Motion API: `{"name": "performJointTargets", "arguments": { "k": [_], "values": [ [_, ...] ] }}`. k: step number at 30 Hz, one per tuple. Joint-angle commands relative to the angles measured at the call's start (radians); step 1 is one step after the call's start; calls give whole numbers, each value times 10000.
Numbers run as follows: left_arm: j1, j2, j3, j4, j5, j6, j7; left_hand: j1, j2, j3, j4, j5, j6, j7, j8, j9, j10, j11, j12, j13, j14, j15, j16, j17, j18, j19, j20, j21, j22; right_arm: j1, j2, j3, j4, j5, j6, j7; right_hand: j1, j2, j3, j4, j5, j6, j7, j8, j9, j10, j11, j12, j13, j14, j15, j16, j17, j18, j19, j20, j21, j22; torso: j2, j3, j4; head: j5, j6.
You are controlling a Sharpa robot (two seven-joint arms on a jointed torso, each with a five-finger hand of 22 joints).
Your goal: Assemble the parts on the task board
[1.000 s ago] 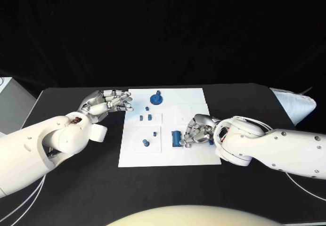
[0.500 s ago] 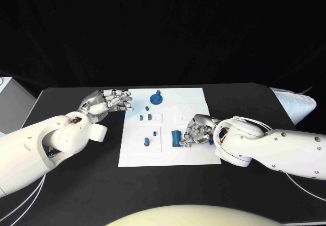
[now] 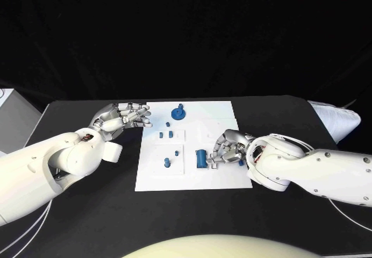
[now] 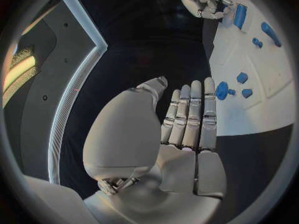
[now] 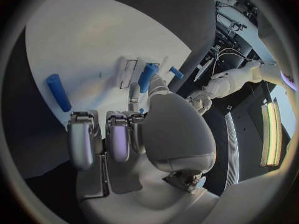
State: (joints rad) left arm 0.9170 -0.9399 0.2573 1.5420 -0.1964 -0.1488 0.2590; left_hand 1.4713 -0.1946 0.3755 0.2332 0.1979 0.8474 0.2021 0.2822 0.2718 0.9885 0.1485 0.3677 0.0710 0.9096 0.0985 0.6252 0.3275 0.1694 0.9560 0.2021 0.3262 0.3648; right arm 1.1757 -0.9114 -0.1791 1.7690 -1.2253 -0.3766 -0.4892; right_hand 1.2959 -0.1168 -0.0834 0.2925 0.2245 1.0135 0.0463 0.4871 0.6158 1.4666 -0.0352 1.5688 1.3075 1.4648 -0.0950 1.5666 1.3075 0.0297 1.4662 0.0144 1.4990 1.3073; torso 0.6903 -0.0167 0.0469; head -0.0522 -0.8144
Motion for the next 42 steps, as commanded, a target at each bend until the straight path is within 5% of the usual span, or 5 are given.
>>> {"name": "performJointTargets", "arguments": {
  "k": [1, 4, 7, 15, 42],
  "values": [
    [-1, 16, 8, 15, 46, 151, 50, 43, 21, 13, 51, 42, 75, 6, 23, -9, 50, -17, -36, -15, -3, 33, -52, 10, 106, 66, 24, -35, -9, 28, -187, 26, 42, 728, -578, 798, 4, 69, 83, 5, 53, -253, 122, -329, -161, 1042, 187, 20, 2633, 1060, 147, 42, 2633, -165, 903, 70, 13, 2429, -16, -2, 1, -25, 35],
    [-1, 17, 8, 10, 46, 156, 50, 43, 21, 13, 51, 42, 75, 6, 23, -9, 50, -17, -36, -15, -3, 33, -52, 10, 106, 66, 24, -35, -9, 120, -435, 46, 53, 1075, -466, 947, 153, 157, 159, -7, 60, -336, 216, -605, -297, 1042, 274, 20, 2633, 1060, 225, 42, 2633, -167, 905, 140, 21, 2435, -17, -3, -5, -54, 63],
    [-2, 16, 7, 9, 46, 166, 54, 57, 16, 16, 60, 39, 76, 6, 21, -12, 66, -17, -61, -17, -2, 32, -61, 21, 107, 74, 24, -47, -17, 255, -723, 61, -22, 1207, 213, 803, 374, 216, 259, -21, 39, -281, 231, -754, -383, 1042, 291, 20, 2633, 1060, 247, 42, 2633, -162, 901, 172, -1, 2432, -18, -9, -15, -97, 100],
    [-2, 18, 7, 34, 46, 179, 75, 57, 16, 16, 60, 39, 76, 6, 21, -12, 66, -17, -61, -17, -2, 32, -61, 21, 107, 74, 24, -47, -17, 403, -1341, 66, -347, 517, 1325, 182, 198, 24, 235, 18, -266, 104, 180, -876, -480, 1042, 252, 20, 2633, 1060, 222, 42, 2633, -202, 945, 177, 216, 2498, 14, -11, -28, -268, 178],
    [-2, -4, 7, 43, 45, 183, 52, 48, -2, 3, 77, 35, 73, 4, 18, -14, 79, -17, -82, -19, 0, 33, -68, 30, 107, 81, 26, -58, -24, 52, -1559, 18, -460, -764, 1306, -483, -583, -195, 112, 41, 45, 542, 54, -869, -423, 1042, 154, 20, 2633, 1060, 148, 42, 2633, -200, 945, 127, 208, 2502, 22, -12, -3, -326, 97]
  ]
}}
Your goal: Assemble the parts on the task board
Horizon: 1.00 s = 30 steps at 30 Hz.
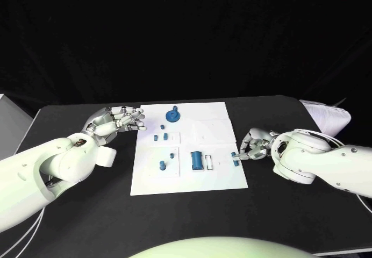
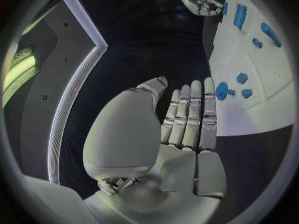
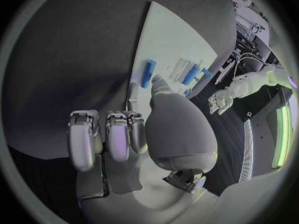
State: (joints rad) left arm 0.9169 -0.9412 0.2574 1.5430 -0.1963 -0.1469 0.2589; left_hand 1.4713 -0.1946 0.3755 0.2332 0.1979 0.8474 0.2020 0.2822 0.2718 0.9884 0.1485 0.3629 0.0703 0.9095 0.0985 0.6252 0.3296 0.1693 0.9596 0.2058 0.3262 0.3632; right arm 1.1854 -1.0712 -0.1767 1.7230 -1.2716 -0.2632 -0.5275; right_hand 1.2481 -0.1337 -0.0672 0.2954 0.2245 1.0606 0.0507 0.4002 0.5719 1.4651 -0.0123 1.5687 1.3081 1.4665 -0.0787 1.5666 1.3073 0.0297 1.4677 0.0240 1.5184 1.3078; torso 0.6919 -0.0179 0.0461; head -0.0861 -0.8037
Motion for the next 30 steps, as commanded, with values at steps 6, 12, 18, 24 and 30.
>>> {"name": "performJointTargets", "arguments": {
  "k": [6, 12, 18, 24, 30],
  "values": [
    [-1, 6, 6, 33, 43, 167, 47, 48, -1, 3, 77, 35, 73, 4, 18, -14, 80, -16, -33, -12, 0, 33, -68, 9, 107, 44, -11, -59, -8, -180, 214, -9, -61, -472, 180, -106, -119, -30, -52, 12, 47, 71, 9, -1, 18, 1057, -76, 21, 2627, 1043, -16, 42, 2635, -198, 929, 30, 5, 2495, -2, 6, -3, 22, -44],
    [-1, -3, 6, 33, 39, 163, 40, 48, -1, 3, 77, 35, 73, 4, 18, -14, 80, -16, -33, -12, 0, 33, -68, 9, 107, 44, -11, -59, -8, -268, 343, -13, -104, -544, 157, -112, -107, -19, -35, 2, 57, 73, 1, -1, 23, 1057, -82, 21, 2627, 1043, -20, 42, 2635, -196, 927, 27, -3, 2494, 8, 8, -14, 30, -78],
    [-2, 30, 6, 10, 33, 172, 34, 48, -1, 3, 77, 35, 73, 4, 18, -14, 80, -16, -33, -12, 0, 33, -68, 9, 107, 44, -11, -59, -8, -367, 504, -16, -134, -677, 118, -130, 235, 92, 173, -22, 105, 34, -16, -41, 46, 1057, -103, 21, 2627, 1043, -44, 42, 2635, -193, 924, 0, -21, 2490, 4, -8, -5, 24, -103],
    [-2, 35, 6, -2, 32, 159, 25, 43, 2, -1, 104, 37, 76, 2, 17, -15, 101, -19, -62, -13, 2, 33, -79, 23, 107, 54, -9, -76, -20, -411, 579, -18, -222, -872, 103, -158, 1458, 171, 1248, -55, 317, -43, -41, -241, -11, 1057, -133, 21, 2627, 1043, -78, 42, 2635, -193, 923, -38, -28, 2491, -19, -13, -4, 31, -125],
    [-3, 30, 6, 3, 32, 149, 18, 43, 2, -1, 104, 37, 76, 2, 17, -15, 101, -19, -62, -13, 2, 33, -79, 23, 107, 54, -9, -76, -20, -432, 659, -20, -279, -938, 156, -167, 1710, -257, 2444, -64, 1281, 35, -26, -418, -76, 1057, -121, 21, 2627, 1043, -66, 42, 2635, -196, 927, -37, -17, 2495, -21, -12, -7, 40, -136]
  ]
}}
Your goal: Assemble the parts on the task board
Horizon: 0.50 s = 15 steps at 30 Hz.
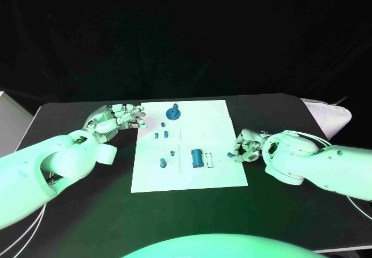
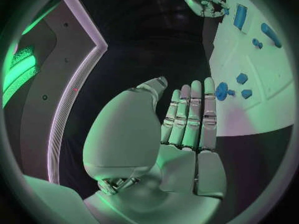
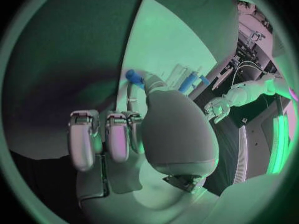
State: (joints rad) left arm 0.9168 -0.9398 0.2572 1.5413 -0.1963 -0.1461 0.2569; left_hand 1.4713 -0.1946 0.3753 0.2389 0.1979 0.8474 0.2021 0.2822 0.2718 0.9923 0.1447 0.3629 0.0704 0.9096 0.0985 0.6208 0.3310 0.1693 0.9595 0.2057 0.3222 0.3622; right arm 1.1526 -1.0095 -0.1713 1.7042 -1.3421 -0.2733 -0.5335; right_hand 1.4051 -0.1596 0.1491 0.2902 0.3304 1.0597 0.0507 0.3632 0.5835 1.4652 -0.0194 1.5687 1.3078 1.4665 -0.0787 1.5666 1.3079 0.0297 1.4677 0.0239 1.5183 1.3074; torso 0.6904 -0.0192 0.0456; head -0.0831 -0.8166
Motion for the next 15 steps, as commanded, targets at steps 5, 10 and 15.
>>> {"name": "performJointTargets", "arguments": {
  "k": [5, 10, 15],
  "values": [
    [-1, 8, 8, 23, 32, 133, 31, 43, 2, 1, 47, 37, 76, 1, 17, -15, 63, 19, -62, -14, 2, 33, -35, 9, 107, 55, -8, -36, -9, -120, 78, -78, -90, -261, 290, -104, 260, -245, 1020, -81, 876, 46, -21, -96, -167, 1056, -51, 21, 2630, 1043, -72, 42, 2629, -191, 922, -39, -41, 2493, -10, 1, 1, 18, 0],
    [-1, 4, 8, 23, 32, 127, 29, 45, 2, 2, 48, 37, 75, 2, 16, -16, 63, 19, -64, -14, 2, 33, -36, 10, 107, 56, -8, -37, -10, -138, 86, -80, -25, -274, 251, -91, 203, -527, 1748, -116, 1364, 15, 19, -97, -83, 1056, -22, 21, 2630, 1043, -47, 42, 2629, -187, 917, -26, -68, 2487, -6, 1, -4, 20, 7],
    [-2, 10, 8, 22, 32, 136, 23, 56, 5, 5, 50, 39, 71, 6, 13, -18, 68, 19, -76, -15, 3, 31, -40, 15, 108, 60, -9, -43, -14, -147, 103, -81, 114, -273, 149, -63, 85, -686, 2154, -176, 1648, -76, 81, -150, -46, 1056, 27, 21, 2630, 1043, -9, 42, 2629, -186, 915, 0, -76, 2485, -6, 7, -11, 29, 34]
  ]
}}
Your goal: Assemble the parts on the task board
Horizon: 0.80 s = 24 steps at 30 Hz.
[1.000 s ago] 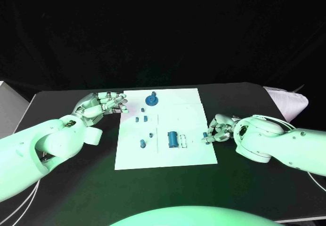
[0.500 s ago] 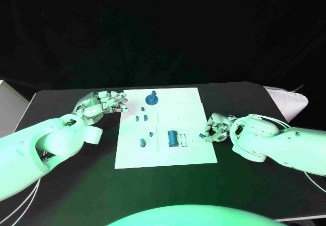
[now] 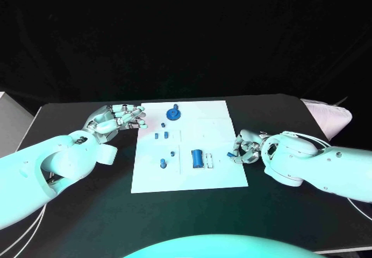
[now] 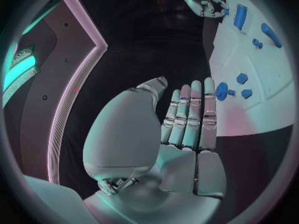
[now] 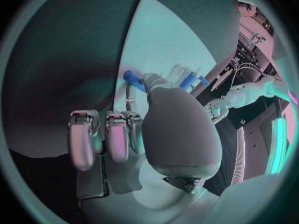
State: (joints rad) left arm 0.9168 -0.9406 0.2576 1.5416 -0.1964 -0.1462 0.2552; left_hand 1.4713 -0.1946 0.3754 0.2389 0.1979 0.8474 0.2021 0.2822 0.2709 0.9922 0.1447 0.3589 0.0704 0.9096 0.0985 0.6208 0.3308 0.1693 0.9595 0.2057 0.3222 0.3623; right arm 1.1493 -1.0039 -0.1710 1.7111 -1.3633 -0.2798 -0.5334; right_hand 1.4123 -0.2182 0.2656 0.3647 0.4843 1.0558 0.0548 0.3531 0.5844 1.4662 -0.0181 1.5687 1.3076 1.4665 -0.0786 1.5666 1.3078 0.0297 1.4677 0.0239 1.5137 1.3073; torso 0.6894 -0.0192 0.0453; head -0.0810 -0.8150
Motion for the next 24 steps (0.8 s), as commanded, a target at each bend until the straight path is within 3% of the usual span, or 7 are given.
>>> {"name": "performJointTargets", "arguments": {
  "k": [1, 6, 14, 24],
  "values": [
    [-2, 18, 4, 19, 33, 139, 39, 56, 5, 5, 50, 39, 71, 6, 13, -9, 69, 19, -36, -15, 3, 32, -40, 17, 109, 60, -9, -43, -15, -115, 49, -84, 67, -56, 173, -58, 7, -112, 1042, -936, 157, -33, 41, -47, -48, 1046, 16, 21, 2632, 1043, -7, 42, 2630, -186, 915, 2, -28, 2486, 6, 9, -6, 19, 25],
    [-3, 19, 3, 19, 33, 143, 36, 56, 5, 5, 50, 39, 71, 6, 13, -9, 69, 19, -36, -15, 3, 32, -40, 17, 109, 60, -9, -43, -15, -115, 1, -81, 272, 49, -257, -14, -138, -198, 1371, -1016, 465, 8, 36, -7, 27, 1046, 13, 21, 2632, 1043, -7, 42, 2630, -198, 929, 10, 39, 2503, 12, 12, -1, 31, 21],
    [-3, 22, 3, 14, 33, 141, 31, 60, 7, 5, 60, 39, 63, 14, 7, -12, 75, 24, -52, -16, 5, 32, -44, 24, 109, 66, -9, -51, -20, -6, -88, -66, 734, 691, -1044, 31, -324, -236, 1483, -980, 517, 40, 14, 28, 74, 1046, -3, 21, 2632, 1043, -17, 42, 2630, -212, 944, 6, 113, 2522, 11, 6, -4, 53, 15],
    [-3, 32, 3, 14, 33, 158, 8, 60, 7, 5, 60, 39, 63, 14, 7, -12, 75, 24, -52, -16, 5, 32, -44, 24, 109, 66, -9, -51, -20, 68, 278, -61, 895, 1574, -1227, 37, -477, -288, 1526, -946, 484, 47, 4, 44, 103, 1046, -12, 21, 2632, 1043, -25, 42, 2630, -209, 942, 0, 101, 2518, 19, 6, 3, 16, 1]
  ]
}}
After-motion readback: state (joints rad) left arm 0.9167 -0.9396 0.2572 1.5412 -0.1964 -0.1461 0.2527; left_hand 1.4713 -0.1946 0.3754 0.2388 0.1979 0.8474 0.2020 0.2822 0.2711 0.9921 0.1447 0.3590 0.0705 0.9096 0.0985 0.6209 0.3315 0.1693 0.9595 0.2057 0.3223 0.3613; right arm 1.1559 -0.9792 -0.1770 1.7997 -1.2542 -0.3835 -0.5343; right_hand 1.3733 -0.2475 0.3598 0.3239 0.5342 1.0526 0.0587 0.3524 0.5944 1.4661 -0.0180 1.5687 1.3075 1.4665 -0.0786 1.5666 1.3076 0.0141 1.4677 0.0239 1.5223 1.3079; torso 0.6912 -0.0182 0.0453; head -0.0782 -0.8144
